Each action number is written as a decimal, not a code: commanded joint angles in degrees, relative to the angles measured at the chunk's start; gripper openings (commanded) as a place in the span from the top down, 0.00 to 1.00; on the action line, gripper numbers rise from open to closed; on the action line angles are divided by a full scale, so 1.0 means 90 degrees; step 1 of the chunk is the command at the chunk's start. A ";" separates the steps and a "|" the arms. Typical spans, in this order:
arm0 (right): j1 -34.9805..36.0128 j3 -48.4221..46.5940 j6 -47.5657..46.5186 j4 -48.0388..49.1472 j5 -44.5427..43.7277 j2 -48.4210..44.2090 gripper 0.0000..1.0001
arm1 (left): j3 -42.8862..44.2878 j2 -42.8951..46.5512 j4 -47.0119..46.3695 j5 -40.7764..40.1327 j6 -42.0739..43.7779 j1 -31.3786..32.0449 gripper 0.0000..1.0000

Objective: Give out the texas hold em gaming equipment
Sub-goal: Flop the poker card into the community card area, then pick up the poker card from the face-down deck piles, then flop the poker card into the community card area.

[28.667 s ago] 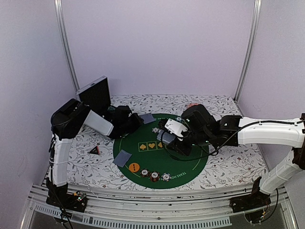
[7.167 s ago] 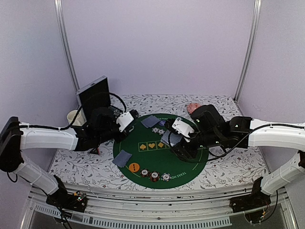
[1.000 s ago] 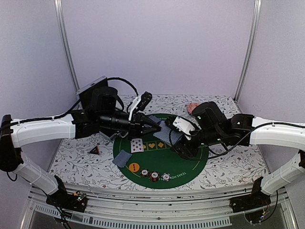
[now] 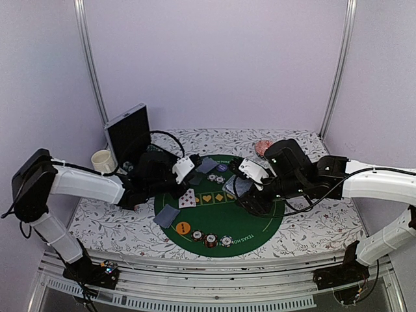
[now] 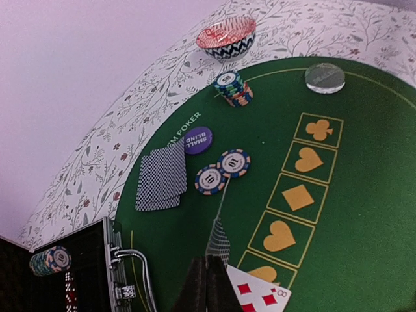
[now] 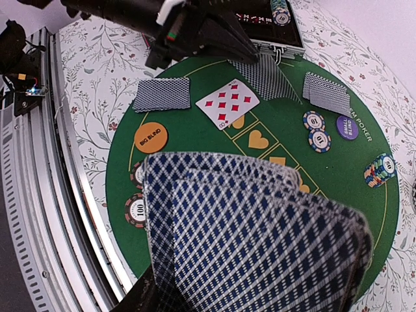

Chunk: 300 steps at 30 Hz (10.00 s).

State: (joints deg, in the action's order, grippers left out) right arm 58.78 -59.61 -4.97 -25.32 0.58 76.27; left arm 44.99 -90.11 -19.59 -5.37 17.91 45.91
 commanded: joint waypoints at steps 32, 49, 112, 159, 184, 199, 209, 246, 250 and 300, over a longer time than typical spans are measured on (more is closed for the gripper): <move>-0.0047 -0.0160 -0.0033 -0.0017 0.0034 -0.0224 0.55 | 0.0624 -0.2768 -0.0419 -0.2492 0.2111 0.1385 1.00; -0.0045 -0.0155 -0.0010 -0.0066 0.0019 -0.0259 0.55 | 0.1018 -0.2574 0.0956 -0.1840 0.1260 0.1390 1.00; -0.0038 -0.0243 -0.0137 0.0016 0.0242 0.0072 0.55 | 0.1643 0.0635 0.1614 0.4441 -0.2088 0.0380 0.02; 0.0105 -0.0165 -0.0229 0.0098 0.0192 -0.0085 0.55 | 0.2598 0.0160 0.2915 0.2763 -0.1800 0.0690 0.84; -0.0050 0.0082 -0.0065 0.0128 0.0094 -0.0398 0.55 | 0.1633 0.1553 0.1997 0.3491 -0.2049 0.0187 1.00; -0.0442 0.0133 0.0247 0.0106 -0.0018 -0.0541 0.56 | 0.2028 0.1272 0.3189 -0.0329 -0.2030 0.0002 1.00; -0.0496 0.0197 0.0364 -0.0107 -0.0064 -0.0789 0.55 | 0.3272 -0.1120 0.3466 -0.2271 -0.1549 0.0529 1.00; -0.0508 0.0169 0.0358 -0.0263 -0.0047 -0.1005 0.55 | 0.5643 -0.4281 0.6060 -0.3074 -0.1412 0.1969 1.00; -0.0514 0.0190 0.0367 -0.0272 -0.0045 -0.1020 0.55 | 0.5740 -0.4314 0.6288 -0.2838 -0.1550 0.1975 1.00; -0.0521 0.0317 0.0391 -0.0268 -0.0064 -0.1082 0.55 | 0.5506 -0.3483 0.5753 0.0544 -0.2012 0.1248 0.54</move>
State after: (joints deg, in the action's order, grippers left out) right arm 54.04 -57.49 -1.69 -29.15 0.01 67.53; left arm 96.47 -124.79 37.85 -8.01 -1.45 59.51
